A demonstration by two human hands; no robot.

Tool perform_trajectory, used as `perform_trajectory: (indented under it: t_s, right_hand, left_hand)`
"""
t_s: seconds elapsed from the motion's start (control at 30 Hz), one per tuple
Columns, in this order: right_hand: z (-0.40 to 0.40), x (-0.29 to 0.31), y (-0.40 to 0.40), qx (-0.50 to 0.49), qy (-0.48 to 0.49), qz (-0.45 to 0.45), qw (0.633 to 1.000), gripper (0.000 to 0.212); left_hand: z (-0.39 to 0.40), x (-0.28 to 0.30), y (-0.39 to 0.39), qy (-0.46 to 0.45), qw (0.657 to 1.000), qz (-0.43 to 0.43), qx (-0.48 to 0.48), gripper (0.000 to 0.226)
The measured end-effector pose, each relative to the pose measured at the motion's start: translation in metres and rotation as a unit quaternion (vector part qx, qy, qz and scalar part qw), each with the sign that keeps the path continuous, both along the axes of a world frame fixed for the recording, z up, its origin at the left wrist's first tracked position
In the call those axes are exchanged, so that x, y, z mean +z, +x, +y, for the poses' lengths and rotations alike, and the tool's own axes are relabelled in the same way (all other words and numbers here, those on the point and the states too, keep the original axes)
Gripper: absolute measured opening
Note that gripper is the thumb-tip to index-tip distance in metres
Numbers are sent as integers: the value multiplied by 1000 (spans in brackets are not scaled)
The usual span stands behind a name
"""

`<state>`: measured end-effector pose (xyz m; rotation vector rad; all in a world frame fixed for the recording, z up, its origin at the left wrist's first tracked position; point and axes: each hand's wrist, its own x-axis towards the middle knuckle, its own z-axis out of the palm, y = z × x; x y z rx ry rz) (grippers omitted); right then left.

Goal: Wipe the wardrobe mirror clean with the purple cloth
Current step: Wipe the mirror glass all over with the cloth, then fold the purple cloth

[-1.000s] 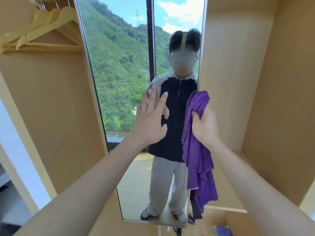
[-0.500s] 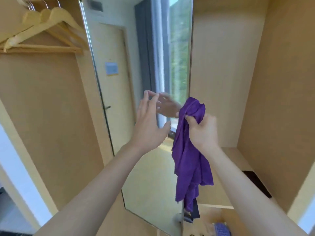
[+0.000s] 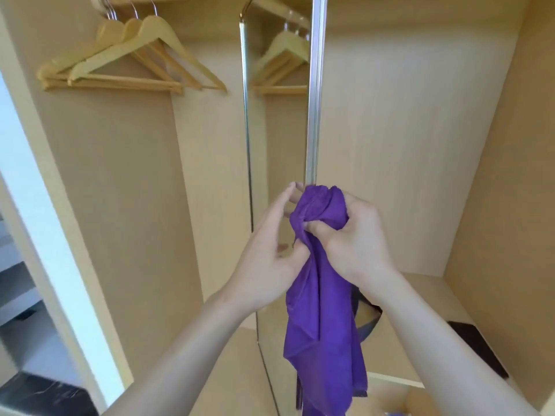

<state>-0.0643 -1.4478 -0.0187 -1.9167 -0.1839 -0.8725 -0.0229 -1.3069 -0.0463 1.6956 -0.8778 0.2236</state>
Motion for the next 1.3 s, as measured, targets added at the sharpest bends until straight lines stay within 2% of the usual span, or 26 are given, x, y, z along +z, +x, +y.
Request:
perform_trajectory:
  t_s: [0.13, 0.4, 0.5, 0.87, 1.3]
  right_hand:
    - [21, 0, 7, 11, 3, 2, 1000, 20]
    - [73, -4, 36, 13, 32, 3, 999, 17]
    - [81, -10, 44, 4, 64, -14, 998, 21]
    - [79, -19, 82, -119, 41, -40, 991, 20]
    - [65, -28, 155, -280, -22, -24, 959, 21]
  left_hand:
    - [23, -1, 0, -22, 999, 24, 10, 72]
    - [70, 4, 21, 19, 999, 24, 35, 53]
    - [77, 4, 29, 26, 999, 17, 24, 56]
    - [64, -7, 95, -2, 998, 35, -47, 59]
    - [22, -14, 180, 15, 996, 33, -82, 72]
